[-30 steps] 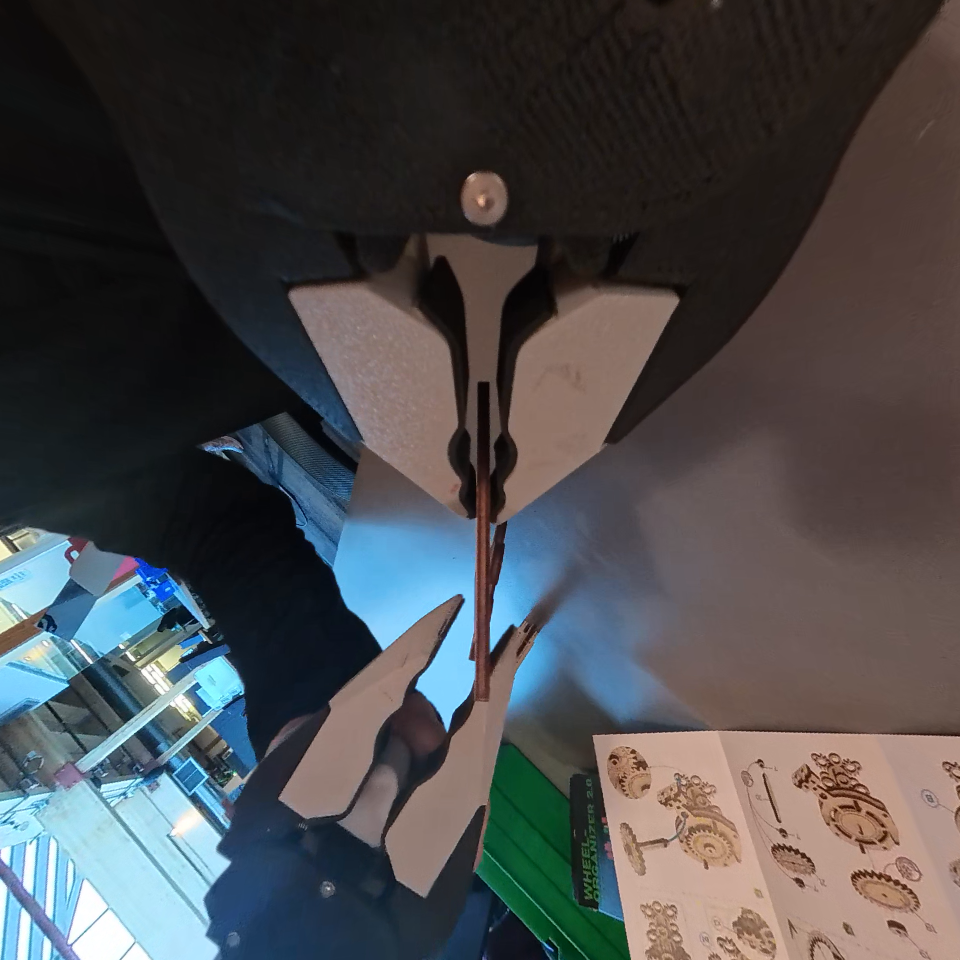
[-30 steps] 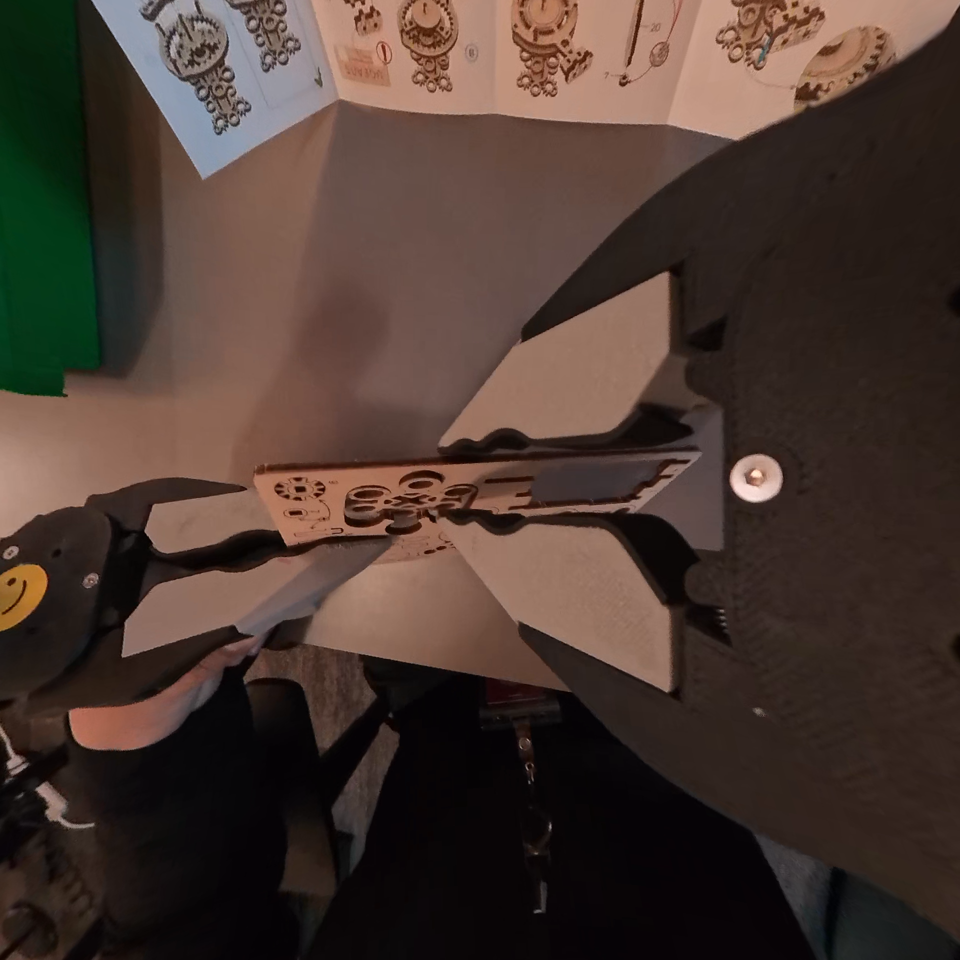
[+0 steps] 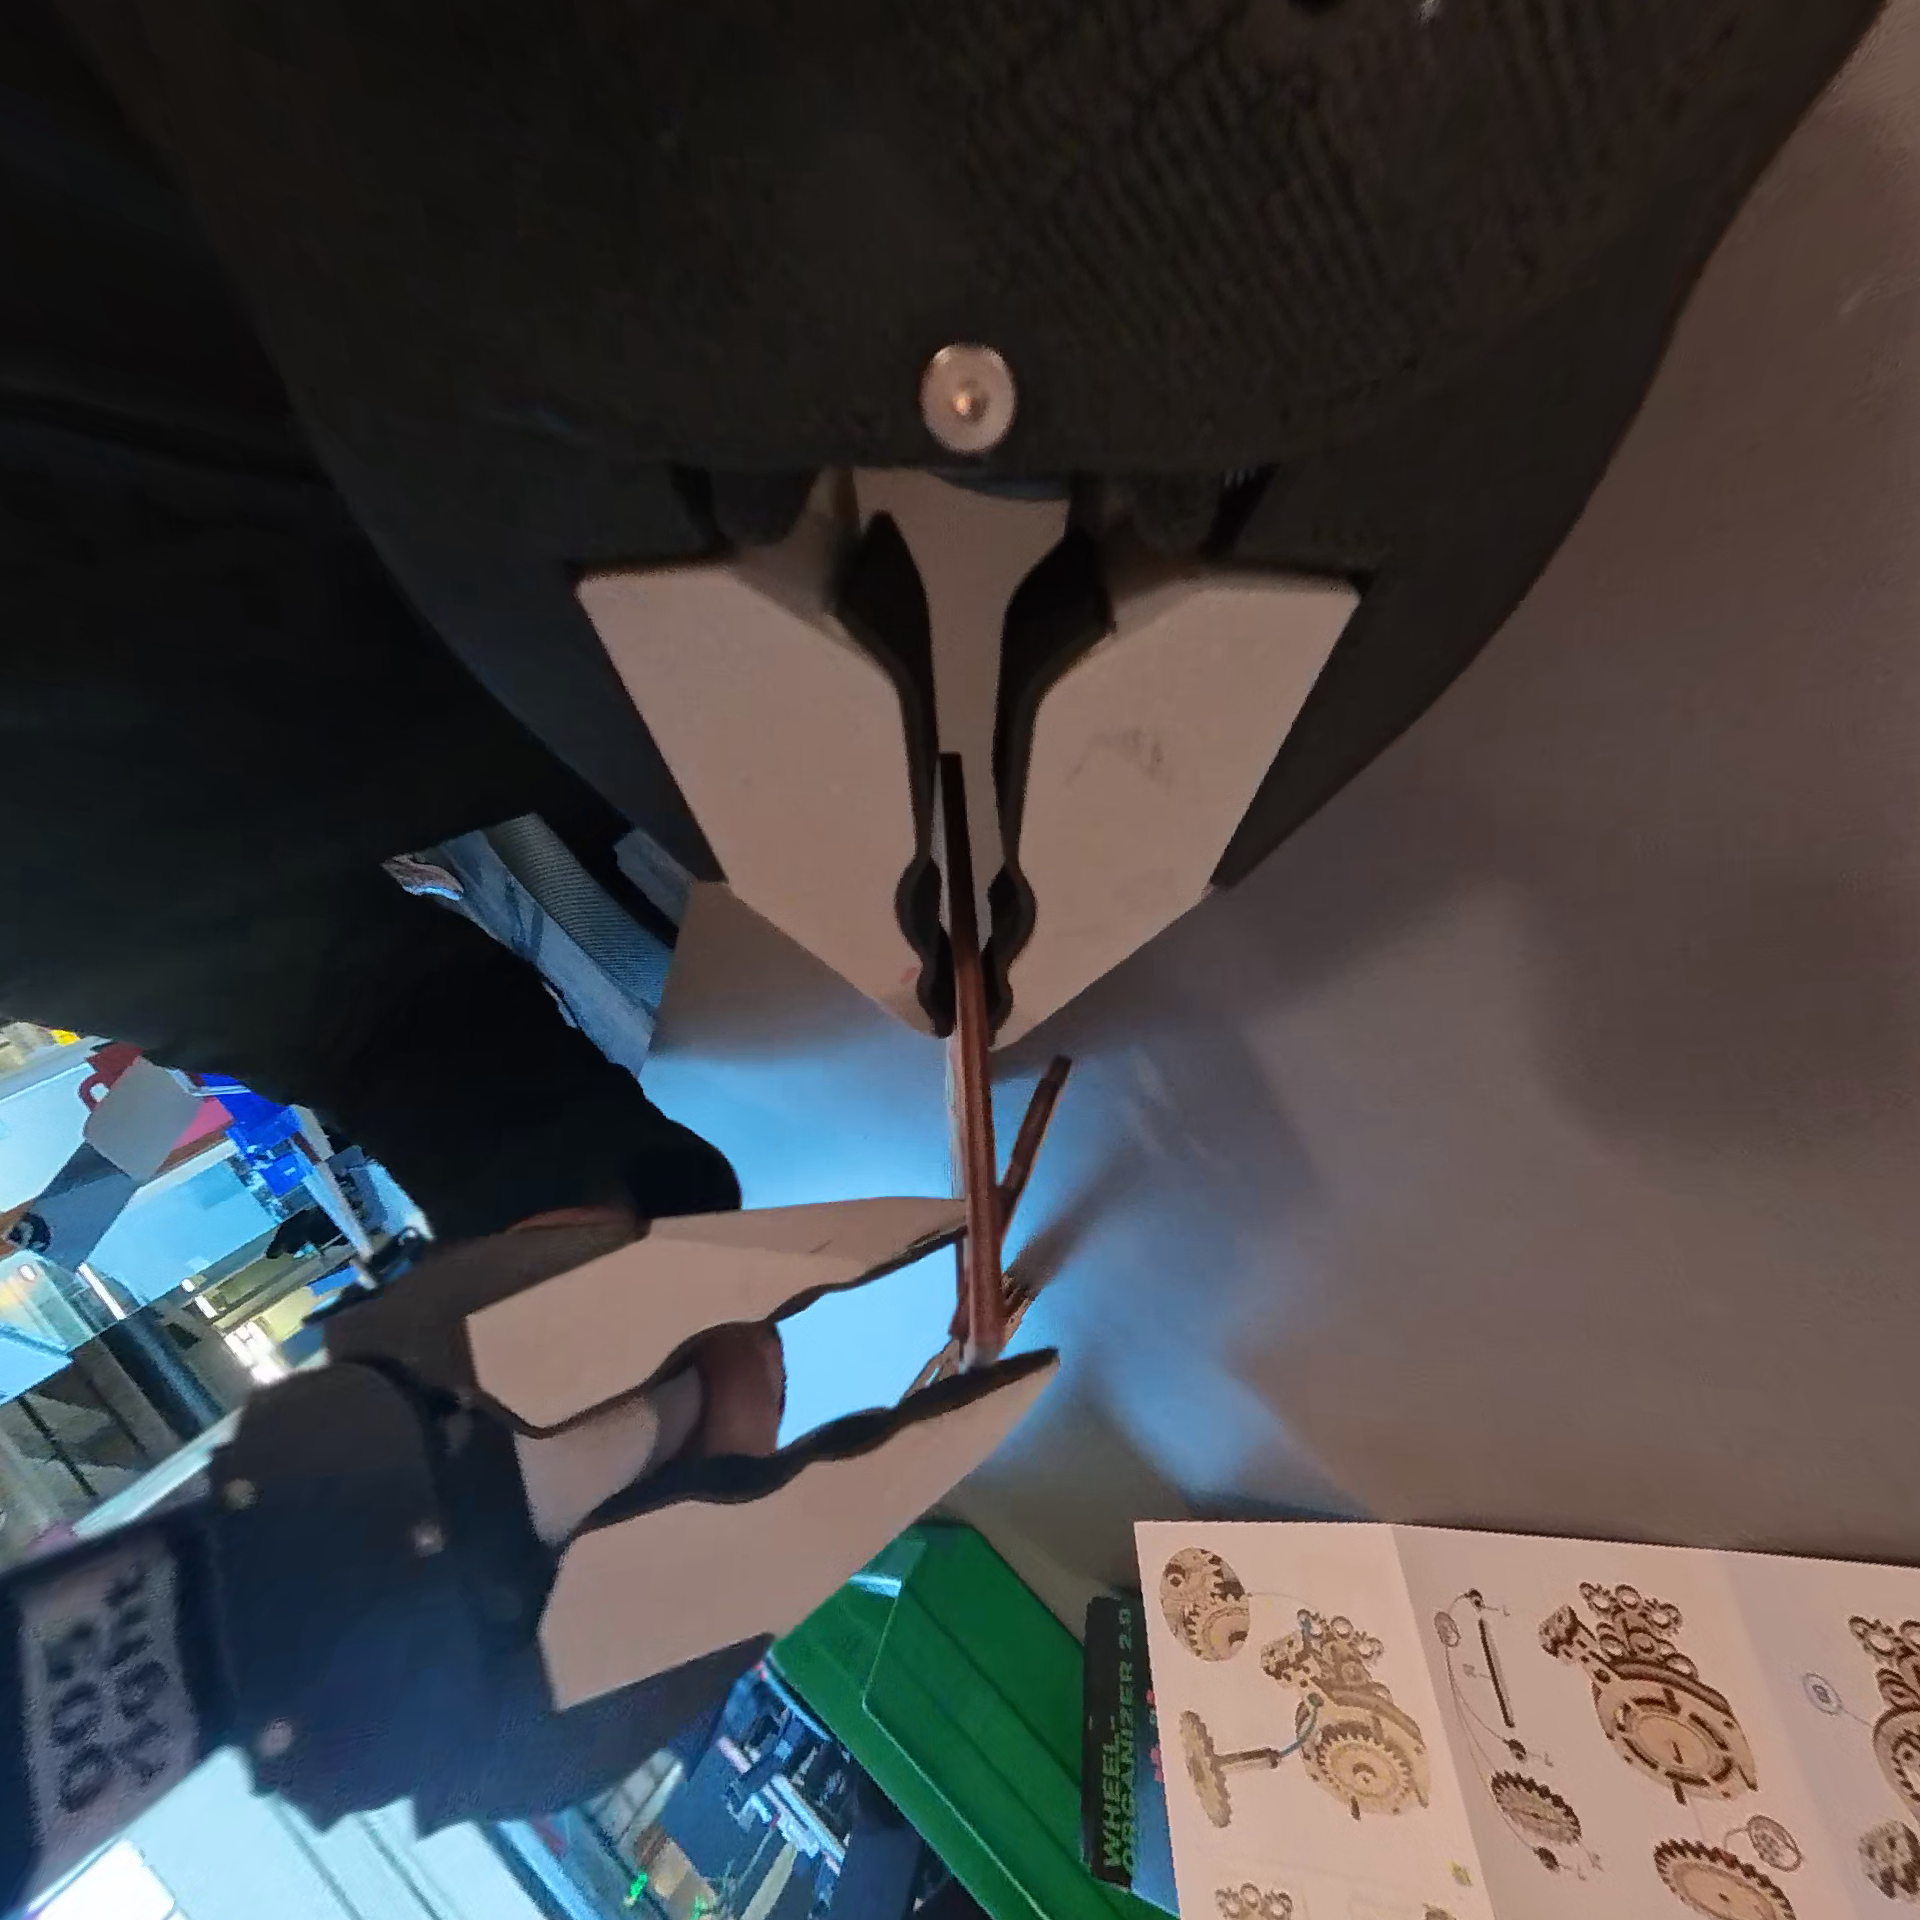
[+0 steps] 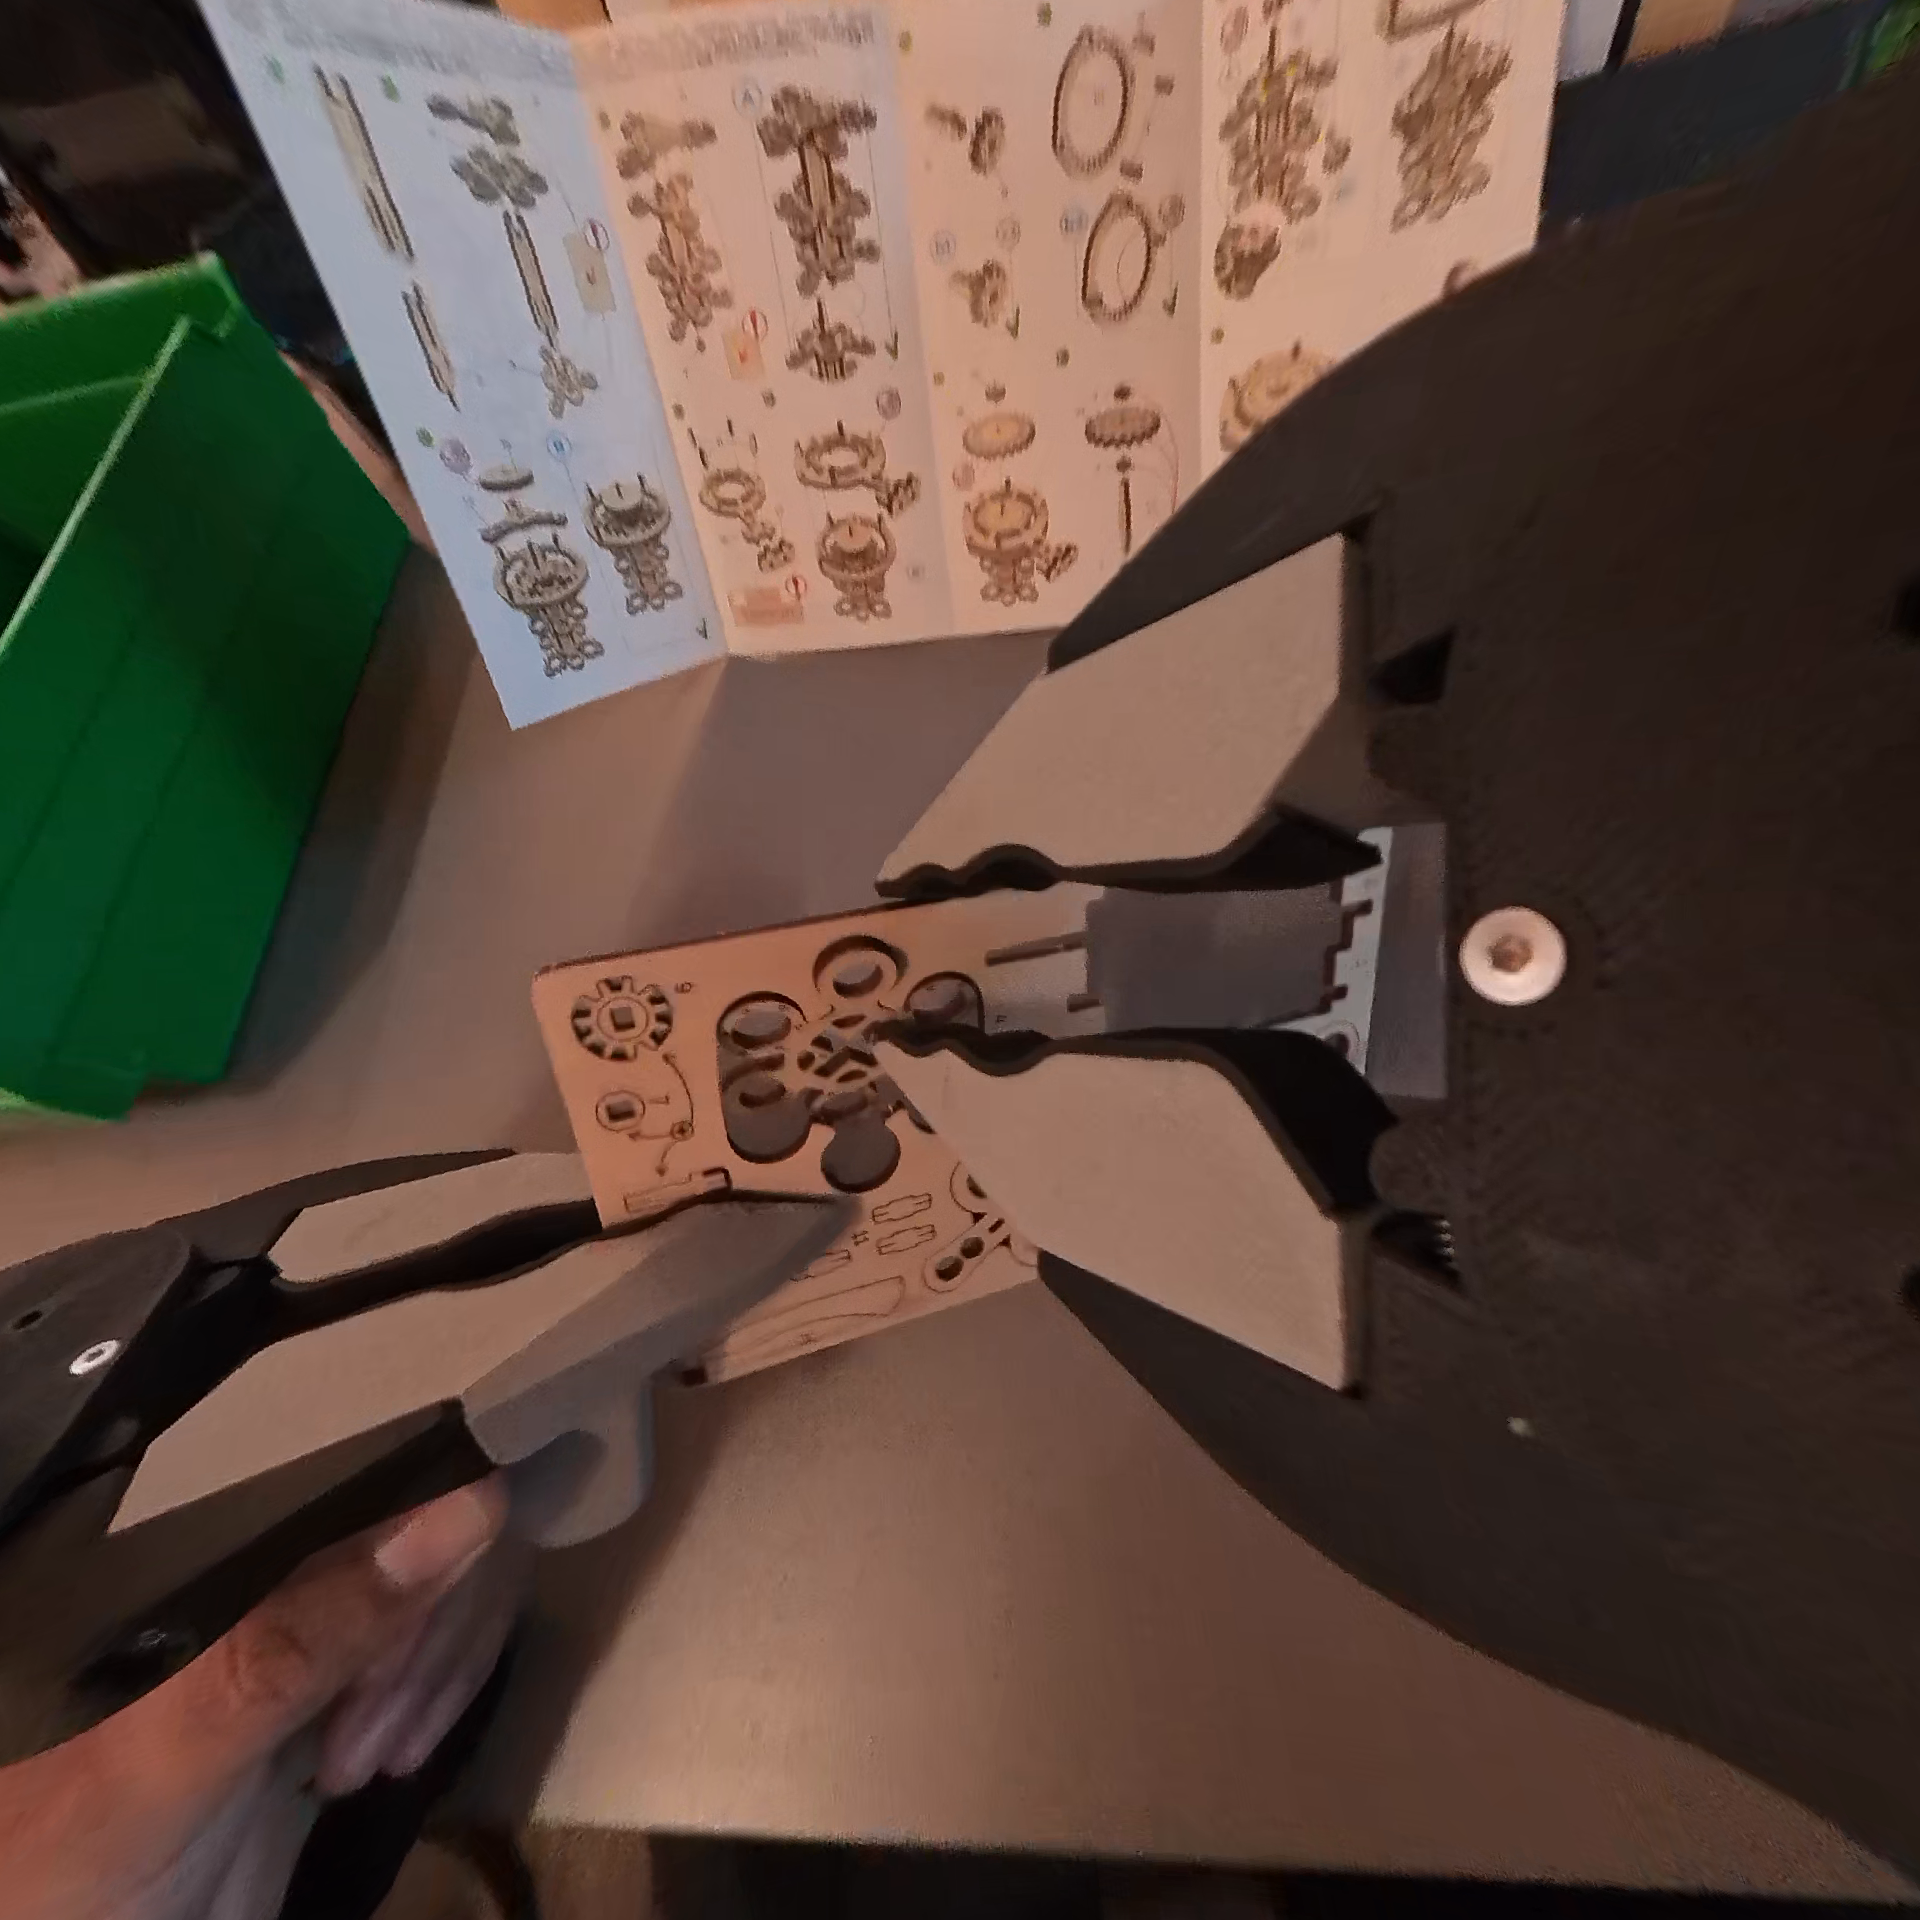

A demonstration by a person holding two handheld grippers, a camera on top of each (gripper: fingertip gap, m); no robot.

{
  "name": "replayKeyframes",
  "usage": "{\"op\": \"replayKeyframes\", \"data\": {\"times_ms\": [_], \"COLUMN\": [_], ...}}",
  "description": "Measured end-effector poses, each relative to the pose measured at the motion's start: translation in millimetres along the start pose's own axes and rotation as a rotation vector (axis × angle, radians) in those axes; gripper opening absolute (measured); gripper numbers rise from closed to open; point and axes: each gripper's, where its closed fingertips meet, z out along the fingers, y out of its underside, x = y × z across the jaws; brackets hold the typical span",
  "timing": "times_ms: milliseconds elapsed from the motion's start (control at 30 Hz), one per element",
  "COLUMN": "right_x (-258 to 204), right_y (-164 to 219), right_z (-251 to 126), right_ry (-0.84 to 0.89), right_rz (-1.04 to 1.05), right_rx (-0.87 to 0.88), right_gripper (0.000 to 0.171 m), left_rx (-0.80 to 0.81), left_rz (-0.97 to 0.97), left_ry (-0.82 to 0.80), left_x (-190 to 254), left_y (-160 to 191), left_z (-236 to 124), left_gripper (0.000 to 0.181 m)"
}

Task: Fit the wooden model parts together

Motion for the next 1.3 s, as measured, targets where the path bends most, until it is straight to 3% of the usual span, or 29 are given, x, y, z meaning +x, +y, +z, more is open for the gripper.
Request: {"op": "replayKeyframes", "data": {"times_ms": [500, 700, 800, 900, 1033, 1067, 1100, 1167, 1300], "right_x": [1.7, 7.6, -0.7, -0.5, -4.3, -7.2, -12.3, -15.6, -15.7], "right_y": [-8.6, -11.3, -16.4, -21.0, -13.7, -9.8, -6.7, -5.8, -9.3], "right_z": [2.5, -1.2, -6.8, -12.8, -2.4, 1.3, 3.4, 3.9, 2.2], "right_ry": [0.271, 0.081, -0.011, 0.008, -0.037, -0.082, -0.146, -0.237, -0.323], "right_rz": [-0.223, -0.053, -0.039, -0.057, -0.048, -0.035, -0.022, 0.024, 0.077], "right_rx": [0.038, 0.14, 0.172, 0.194, 0.125, 0.096, 0.076, 0.069, 0.07], "right_gripper": [0.023, 0.009, 0.024, 0.035, 0.051, 0.048, 0.033, 0.025, 0.022], "left_rx": [0.002, 0.02, 0.032, 0.018, -0.004, -0.014, -0.023, -0.032, -0.014], "left_rz": [-0.011, -0.017, -0.01, 0.008, 0.047, 0.063, 0.078, 0.097, 0.077], "left_ry": [-0.009, -0.01, -0.016, -0.041, -0.003, 0.0, -0.008, -0.022, 0.01], "left_x": [-4.5, -9.3, -8.5, -11.2, -1.1, 1.5, 2.3, 2.6, 7.2], "left_y": [2.5, 1.5, -2.0, 0.4, 3.2, 4.2, 4.9, 5.3, 2.0], "left_z": [-1.5, 0.9, -2.3, -2.2, 2.8, 3.9, 4.2, 3.2, 0.7], "left_gripper": [0.0, 0.001, 0.001, 0.001, 0.001, 0.001, 0.001, 0.001, 0.001]}}
